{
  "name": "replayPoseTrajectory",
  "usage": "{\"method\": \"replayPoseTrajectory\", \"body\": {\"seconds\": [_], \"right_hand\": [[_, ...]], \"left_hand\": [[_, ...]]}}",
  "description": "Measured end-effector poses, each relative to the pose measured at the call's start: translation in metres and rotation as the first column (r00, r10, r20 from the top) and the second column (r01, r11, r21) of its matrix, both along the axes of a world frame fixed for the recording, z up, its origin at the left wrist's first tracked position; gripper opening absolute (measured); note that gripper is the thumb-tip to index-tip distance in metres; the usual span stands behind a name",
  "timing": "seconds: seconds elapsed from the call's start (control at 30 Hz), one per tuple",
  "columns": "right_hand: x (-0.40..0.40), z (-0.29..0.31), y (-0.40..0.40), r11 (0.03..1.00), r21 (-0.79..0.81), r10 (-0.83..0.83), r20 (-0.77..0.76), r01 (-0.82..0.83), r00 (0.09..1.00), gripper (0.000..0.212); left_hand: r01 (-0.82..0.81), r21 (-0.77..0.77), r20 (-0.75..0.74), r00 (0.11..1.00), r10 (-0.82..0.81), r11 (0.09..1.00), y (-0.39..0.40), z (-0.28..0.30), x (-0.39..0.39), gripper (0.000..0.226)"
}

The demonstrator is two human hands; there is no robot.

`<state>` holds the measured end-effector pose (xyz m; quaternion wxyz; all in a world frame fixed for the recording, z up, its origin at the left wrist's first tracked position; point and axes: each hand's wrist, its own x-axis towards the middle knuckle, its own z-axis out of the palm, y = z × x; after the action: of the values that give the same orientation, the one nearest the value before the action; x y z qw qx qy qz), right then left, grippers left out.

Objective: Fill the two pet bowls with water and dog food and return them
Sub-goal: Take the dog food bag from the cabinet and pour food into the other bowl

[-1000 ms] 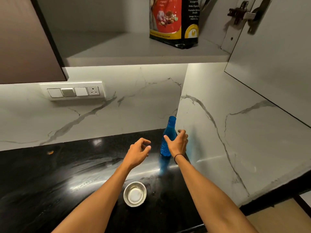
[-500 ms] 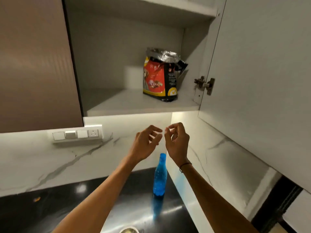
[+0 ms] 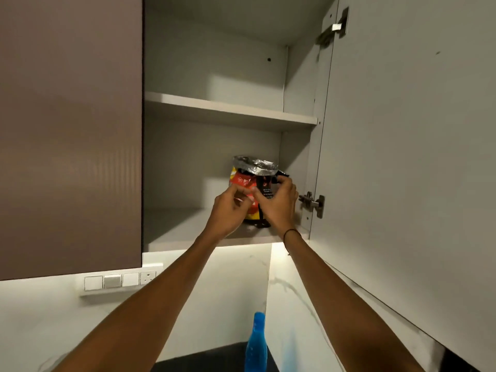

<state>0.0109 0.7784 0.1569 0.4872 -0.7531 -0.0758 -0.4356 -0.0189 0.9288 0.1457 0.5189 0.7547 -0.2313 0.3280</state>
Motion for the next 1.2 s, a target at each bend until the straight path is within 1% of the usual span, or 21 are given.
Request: {"method": "replayPoseTrajectory", "body": {"seconds": [0.1,0.17,0.2,0.27,0.33,0.43,0.6,0.67,0.77,0.83,0.93,1.07,1.13,1.2], "right_hand": [[0.022,0.01,0.004,0.999,-0.029,-0.034,-0.24,0.028,0.97,0.113],[0.03,0.011,0.01,0.998,-0.06,-0.04,-0.339,0.021,0.94,0.133],[0.032,0.009,0.012,0.997,-0.075,-0.039,-0.373,0.012,0.927,0.14],[0.036,0.003,0.015,0.997,-0.072,-0.012,-0.435,-0.022,0.9,0.143],[0.044,-0.006,0.018,0.998,-0.044,0.025,-0.477,-0.052,0.878,0.141],[0.057,-0.016,0.019,0.999,-0.031,0.0,-0.456,-0.016,0.89,0.14],[0.058,-0.019,0.014,0.999,-0.053,-0.023,-0.393,0.002,0.919,0.115],[0.057,-0.02,0.012,0.999,-0.054,-0.019,-0.373,-0.002,0.928,0.111],[0.052,-0.02,0.01,0.999,-0.024,0.019,-0.336,-0.029,0.942,0.104],[0.044,-0.023,0.008,0.998,0.028,0.055,-0.286,-0.049,0.957,0.097],[0.026,-0.029,0.007,0.99,0.086,0.131,-0.217,-0.114,0.967,0.087],[-0.009,-0.036,-0.003,0.971,0.149,0.209,-0.133,-0.189,0.969,0.077],[-0.028,-0.039,-0.012,0.96,0.147,0.258,-0.128,-0.239,0.958,0.072],[-0.053,-0.039,-0.021,0.93,0.174,0.346,-0.122,-0.324,0.93,0.066]], "left_hand": [[-0.062,-0.096,-0.068,0.996,0.055,0.993,-0.001,0.007,0.011,0.018],[-0.086,-0.133,-0.138,0.988,0.068,0.987,0.001,0.008,0.018,0.018],[-0.094,-0.139,-0.172,0.983,0.07,0.986,0.001,0.006,0.022,0.019],[-0.116,-0.135,-0.223,0.971,0.083,0.984,0.005,0.001,0.028,0.023],[-0.123,-0.144,-0.258,0.963,0.083,0.982,0.008,-0.004,0.032,0.026],[-0.115,-0.169,-0.272,0.96,0.066,0.979,0.01,-0.008,0.036,0.031],[-0.16,-0.154,-0.254,0.96,0.118,0.975,0.017,-0.005,0.041,0.029],[-0.166,-0.147,-0.262,0.957,0.123,0.975,0.02,-0.006,0.04,0.03],[-0.153,-0.132,-0.293,0.95,0.109,0.979,0.025,-0.013,0.037,0.037],[-0.124,-0.129,-0.334,0.94,0.075,0.984,0.029,-0.019,0.036,0.046],[-0.069,-0.122,-0.397,0.918,0.016,0.99,0.033,-0.023,0.031,0.068],[0.029,-0.113,-0.393,0.917,-0.072,0.993,0.036,-0.018,0.021,0.095],[0.088,-0.123,-0.398,0.908,-0.13,0.988,0.041,-0.016,0.016,0.105],[0.188,-0.138,-0.417,0.88,-0.229,0.972,0.049,-0.012,0.008,0.122]]}}
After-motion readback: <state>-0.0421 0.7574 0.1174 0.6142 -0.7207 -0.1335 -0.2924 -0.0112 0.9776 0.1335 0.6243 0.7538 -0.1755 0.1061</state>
